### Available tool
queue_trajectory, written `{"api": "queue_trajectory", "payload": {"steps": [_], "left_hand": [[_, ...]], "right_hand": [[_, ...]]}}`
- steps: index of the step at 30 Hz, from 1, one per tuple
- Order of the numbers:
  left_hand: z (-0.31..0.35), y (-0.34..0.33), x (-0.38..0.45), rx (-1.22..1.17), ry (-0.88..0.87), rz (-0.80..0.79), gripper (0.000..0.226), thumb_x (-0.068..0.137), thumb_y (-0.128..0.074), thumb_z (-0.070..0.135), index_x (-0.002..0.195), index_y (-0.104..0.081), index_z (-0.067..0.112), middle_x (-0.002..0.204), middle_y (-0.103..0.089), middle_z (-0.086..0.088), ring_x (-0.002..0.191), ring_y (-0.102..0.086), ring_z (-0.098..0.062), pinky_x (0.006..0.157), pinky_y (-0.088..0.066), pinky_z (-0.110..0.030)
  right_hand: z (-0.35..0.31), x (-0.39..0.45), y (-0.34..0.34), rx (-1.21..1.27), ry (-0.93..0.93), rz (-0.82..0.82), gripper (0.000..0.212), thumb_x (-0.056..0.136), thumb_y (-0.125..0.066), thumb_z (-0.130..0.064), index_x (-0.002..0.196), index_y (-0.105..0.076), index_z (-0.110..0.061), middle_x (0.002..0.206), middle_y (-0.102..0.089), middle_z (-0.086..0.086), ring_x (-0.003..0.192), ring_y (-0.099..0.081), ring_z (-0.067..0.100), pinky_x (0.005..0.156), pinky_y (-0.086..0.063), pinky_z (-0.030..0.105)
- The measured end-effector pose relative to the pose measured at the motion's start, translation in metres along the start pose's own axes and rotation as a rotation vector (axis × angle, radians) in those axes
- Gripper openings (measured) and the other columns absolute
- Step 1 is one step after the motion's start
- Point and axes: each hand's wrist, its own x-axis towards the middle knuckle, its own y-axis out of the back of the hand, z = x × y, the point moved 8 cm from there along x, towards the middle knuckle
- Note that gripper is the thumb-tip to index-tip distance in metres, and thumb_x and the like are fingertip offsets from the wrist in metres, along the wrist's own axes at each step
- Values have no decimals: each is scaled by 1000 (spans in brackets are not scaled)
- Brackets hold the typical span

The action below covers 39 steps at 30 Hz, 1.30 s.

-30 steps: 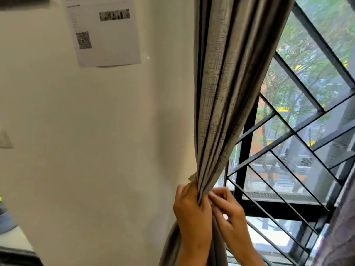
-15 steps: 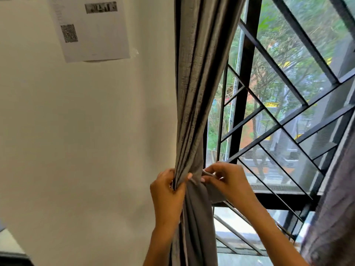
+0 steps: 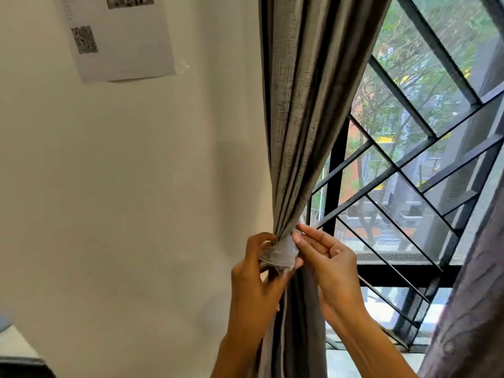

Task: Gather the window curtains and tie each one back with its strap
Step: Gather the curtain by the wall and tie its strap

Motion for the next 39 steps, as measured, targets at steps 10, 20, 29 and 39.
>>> {"api": "queue_trajectory", "payload": {"steps": [10,20,29,39], "left_hand": [[-28,12,42,-28,196,100,14,79,-74,15,78,-73,29,69,-73,6,68,-71,-14,67,-60,-41],[-34,-7,44,-47,231,84,9,79,-74,15,79,-75,24,70,-73,-2,68,-71,-23,67,-60,-45],[3,-14,28,342,-243,74,16,84,-67,25,93,-71,12,88,-53,19,83,-53,12,66,-42,-2],[9,-20,7,400,-445,92,26,86,-64,19,101,-68,-1,104,-64,-1,100,-57,-1,88,-41,-1]], "right_hand": [[-4,-10,-9,-331,294,-232,33,85,-66,-6,113,-52,-13,108,-71,-5,104,-67,12,90,-52,24],[9,-13,-2,-1085,710,-87,29,79,-75,-22,101,-60,-12,126,-47,-2,110,-57,12,90,-50,23],[-47,-18,4,-1249,1050,-70,22,97,-50,-25,93,-66,-10,110,-60,1,84,-57,8,61,-48,20],[-60,-6,4,-1040,968,-246,12,95,-50,-24,102,-54,-16,89,-67,-3,77,-63,7,70,-52,18]]}}
